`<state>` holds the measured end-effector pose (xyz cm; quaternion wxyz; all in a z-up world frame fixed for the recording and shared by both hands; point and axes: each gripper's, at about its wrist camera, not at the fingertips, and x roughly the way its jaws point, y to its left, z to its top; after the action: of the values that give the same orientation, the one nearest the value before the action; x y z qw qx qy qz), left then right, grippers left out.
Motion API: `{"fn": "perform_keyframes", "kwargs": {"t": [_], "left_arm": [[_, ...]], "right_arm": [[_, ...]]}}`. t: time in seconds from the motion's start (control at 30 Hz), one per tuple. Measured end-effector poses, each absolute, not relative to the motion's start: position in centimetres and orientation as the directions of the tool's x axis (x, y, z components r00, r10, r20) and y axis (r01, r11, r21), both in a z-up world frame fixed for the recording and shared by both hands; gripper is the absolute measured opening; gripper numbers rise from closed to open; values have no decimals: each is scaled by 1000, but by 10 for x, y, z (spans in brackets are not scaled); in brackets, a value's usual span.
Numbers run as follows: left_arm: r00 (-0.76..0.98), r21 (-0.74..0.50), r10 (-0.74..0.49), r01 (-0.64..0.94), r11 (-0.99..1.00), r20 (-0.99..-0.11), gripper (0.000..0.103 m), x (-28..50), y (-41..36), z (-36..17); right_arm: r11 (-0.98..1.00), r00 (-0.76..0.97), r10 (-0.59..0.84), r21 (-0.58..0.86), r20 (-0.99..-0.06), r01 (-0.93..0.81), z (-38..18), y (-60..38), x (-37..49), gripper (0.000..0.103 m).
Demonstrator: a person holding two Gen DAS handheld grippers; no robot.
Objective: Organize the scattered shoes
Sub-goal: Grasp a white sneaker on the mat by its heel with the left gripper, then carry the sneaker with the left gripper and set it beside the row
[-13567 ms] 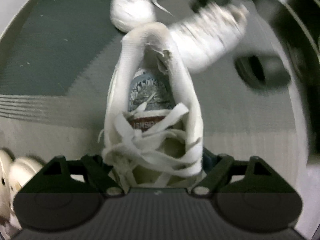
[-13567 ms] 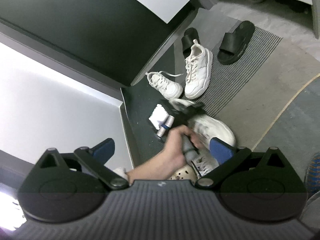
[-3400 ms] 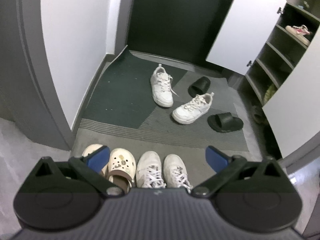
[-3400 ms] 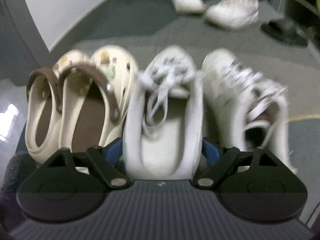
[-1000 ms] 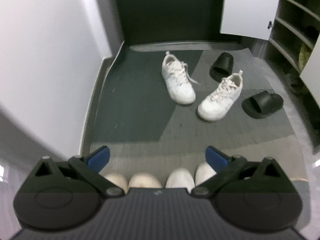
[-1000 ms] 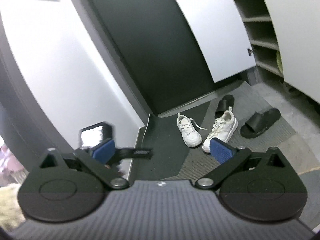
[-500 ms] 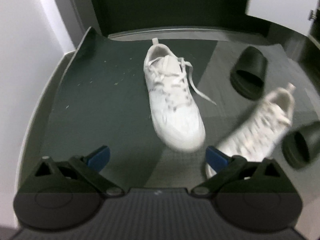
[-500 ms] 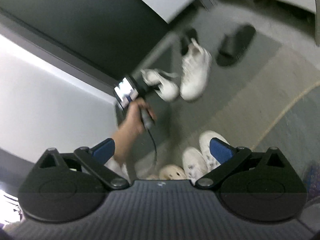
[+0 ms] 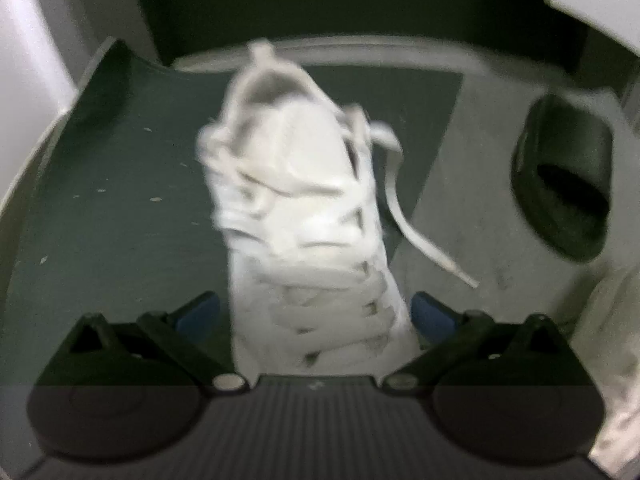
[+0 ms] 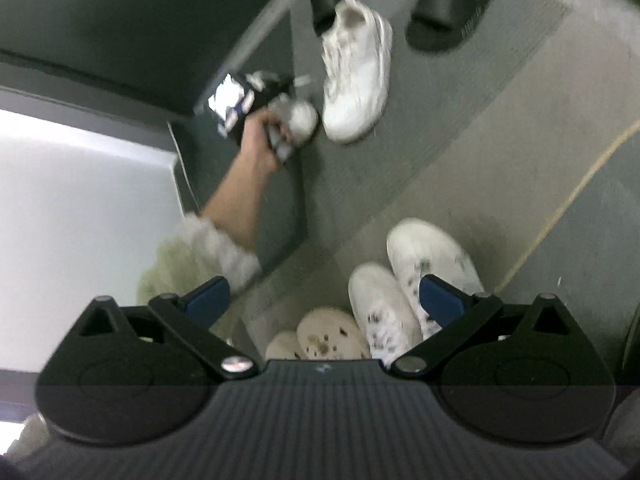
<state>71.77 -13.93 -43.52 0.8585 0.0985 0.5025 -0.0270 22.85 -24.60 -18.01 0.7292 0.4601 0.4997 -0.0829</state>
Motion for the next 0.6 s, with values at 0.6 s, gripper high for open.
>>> {"fn": "perform_keyframes", "kwargs": {"t": [0.6], "left_arm": [[496, 197, -4, 353, 914, -868, 78, 614, -68, -403]], "right_arm": [[583, 614, 288, 644, -734, 496, -136, -244, 182, 103]]}}
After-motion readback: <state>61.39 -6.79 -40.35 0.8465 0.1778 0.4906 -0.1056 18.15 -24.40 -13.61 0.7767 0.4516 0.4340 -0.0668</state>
